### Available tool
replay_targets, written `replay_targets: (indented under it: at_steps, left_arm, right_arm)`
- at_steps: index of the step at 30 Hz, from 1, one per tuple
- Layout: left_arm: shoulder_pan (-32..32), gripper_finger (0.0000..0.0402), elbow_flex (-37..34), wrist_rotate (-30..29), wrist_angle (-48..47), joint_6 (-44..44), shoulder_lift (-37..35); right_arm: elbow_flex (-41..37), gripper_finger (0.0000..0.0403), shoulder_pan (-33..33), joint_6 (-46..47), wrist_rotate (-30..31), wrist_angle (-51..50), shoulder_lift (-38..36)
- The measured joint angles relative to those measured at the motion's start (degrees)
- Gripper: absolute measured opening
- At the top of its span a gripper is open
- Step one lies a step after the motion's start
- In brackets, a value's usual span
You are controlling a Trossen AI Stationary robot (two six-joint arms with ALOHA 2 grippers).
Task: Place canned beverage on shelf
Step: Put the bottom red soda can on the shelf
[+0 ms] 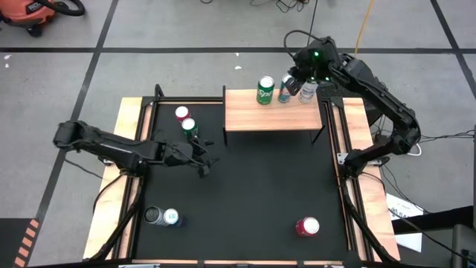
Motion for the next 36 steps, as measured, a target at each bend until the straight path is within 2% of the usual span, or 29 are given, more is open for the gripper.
replay_targets:
  at_steps: [3,7,11,14,19,21,29,36]
  left_arm:
    - [-0.34,0.0315,0.02,-4.03,-6.83,-1.20,-7.31]
    - [-0.19,0.0315,0.03,-6.60,-13.07,-1.36,-15.22]
    - [-0.53,0.0315,-0.01,-6.21,-15.53,-5.47,-18.76]
    - [-2.07,0.0315,-1.43,-5.82,-15.59,-7.40,-18.83]
    - [-4.36,0.0315,-2.81,-10.13,-15.83,-10.13,-17.65]
    - [-4.84,0.0315,-2.87,-10.48,-15.80,-10.38,-17.52]
    - [-6.08,0.0315,-2.24,-12.57,-18.03,-11.57,-18.55]
    - [-7.71,0.0315,-0.80,-13.26,-22.16,-11.87,-21.17]
  right_arm:
    - [0.00,0.0106,1.55,0.64,-0.10,1.46,-1.51]
    - [0.04,0.0166,4.54,2.73,-4.31,3.09,-2.44]
    - [0.02,0.0213,9.70,4.75,-7.02,2.01,-2.16]
    - [0.02,0.0234,15.08,7.31,-5.05,-0.26,-1.82]
    - [-0.02,0.0239,25.41,8.52,7.57,-2.41,-1.98]
    - [-0.02,0.0236,28.22,8.64,10.28,-3.02,-2.19]
    - [-0.91,0.0232,34.25,12.46,10.90,-3.67,-1.04]
    - [-14.75,0.0231,39.63,16.75,10.99,5.72,-1.12]
